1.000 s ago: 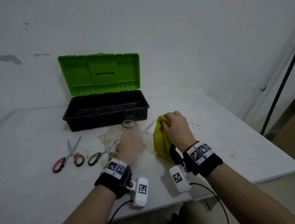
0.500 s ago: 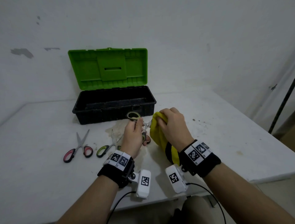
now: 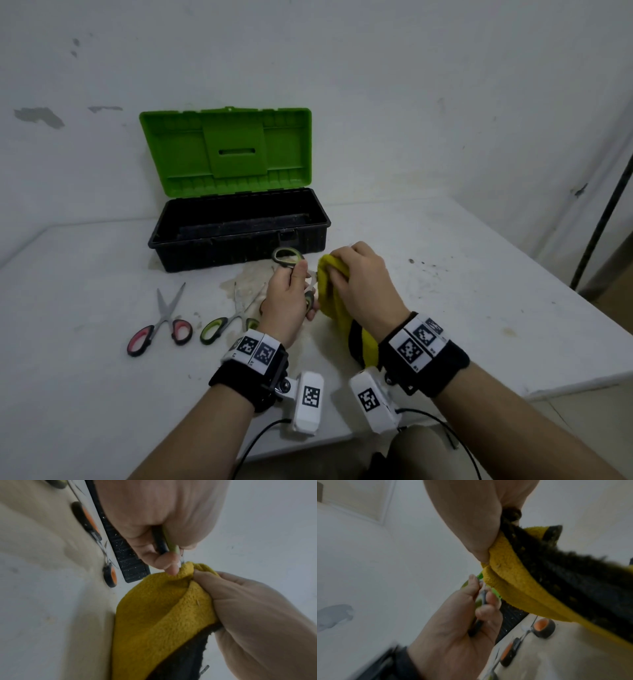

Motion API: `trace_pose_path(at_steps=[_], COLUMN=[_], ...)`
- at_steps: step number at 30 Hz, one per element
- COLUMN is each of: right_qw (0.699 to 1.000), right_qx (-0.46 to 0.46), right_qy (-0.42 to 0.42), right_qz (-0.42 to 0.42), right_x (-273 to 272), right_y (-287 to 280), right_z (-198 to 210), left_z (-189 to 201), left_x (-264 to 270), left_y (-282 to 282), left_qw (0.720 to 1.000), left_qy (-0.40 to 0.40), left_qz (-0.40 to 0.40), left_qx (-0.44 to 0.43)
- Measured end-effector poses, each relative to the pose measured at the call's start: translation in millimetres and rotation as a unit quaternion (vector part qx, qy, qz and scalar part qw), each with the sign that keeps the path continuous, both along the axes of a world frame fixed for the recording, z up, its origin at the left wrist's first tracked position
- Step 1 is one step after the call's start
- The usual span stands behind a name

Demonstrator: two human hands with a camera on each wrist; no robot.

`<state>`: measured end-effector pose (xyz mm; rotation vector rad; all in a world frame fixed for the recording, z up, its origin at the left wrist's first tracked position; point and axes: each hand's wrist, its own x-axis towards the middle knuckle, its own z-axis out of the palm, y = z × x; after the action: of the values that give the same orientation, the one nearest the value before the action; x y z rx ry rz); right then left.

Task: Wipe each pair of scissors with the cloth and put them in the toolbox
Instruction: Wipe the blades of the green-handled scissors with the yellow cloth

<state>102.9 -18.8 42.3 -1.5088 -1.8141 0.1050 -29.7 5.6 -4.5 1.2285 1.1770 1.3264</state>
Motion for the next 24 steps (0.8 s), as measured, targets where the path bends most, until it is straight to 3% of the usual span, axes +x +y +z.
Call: trace_pose_path(at_steps=[6, 9, 12, 18, 21, 24], right_qw=[0.996, 0.999, 0.999, 1.0, 0.997, 0.999], right_qx=[-0.008, 0.039, 0.018, -0.009, -0.021, 0.005], right_qy=[0.034, 0.019, -0.012, -0.002, 0.022, 0.017], right_qz=[-0.087, -0.032, 0.032, -0.024, -0.065, -0.042], right_x=[30, 19, 1, 17, 31, 26], right_y=[17, -2, -14, 5, 13, 1], right_z=[10, 8, -4, -4, 3, 11], left_z=[-5, -1, 2, -5, -3, 7], left_x=[-1, 0, 3, -1, -1, 3], left_y=[1, 1, -2, -3, -6, -7], left_qw=[1.0, 1.0, 0.999, 0.997, 1.0, 0.995], left_qy=[-0.004, 0.005, 0.018, 0.052, 0.007, -0.082], left_qz=[0.002, 0.006, -0.024, -0.037, -0.025, 0.009], left_qx=[-0.003, 0.0, 0.016, 0.033, 0.002, -0.061])
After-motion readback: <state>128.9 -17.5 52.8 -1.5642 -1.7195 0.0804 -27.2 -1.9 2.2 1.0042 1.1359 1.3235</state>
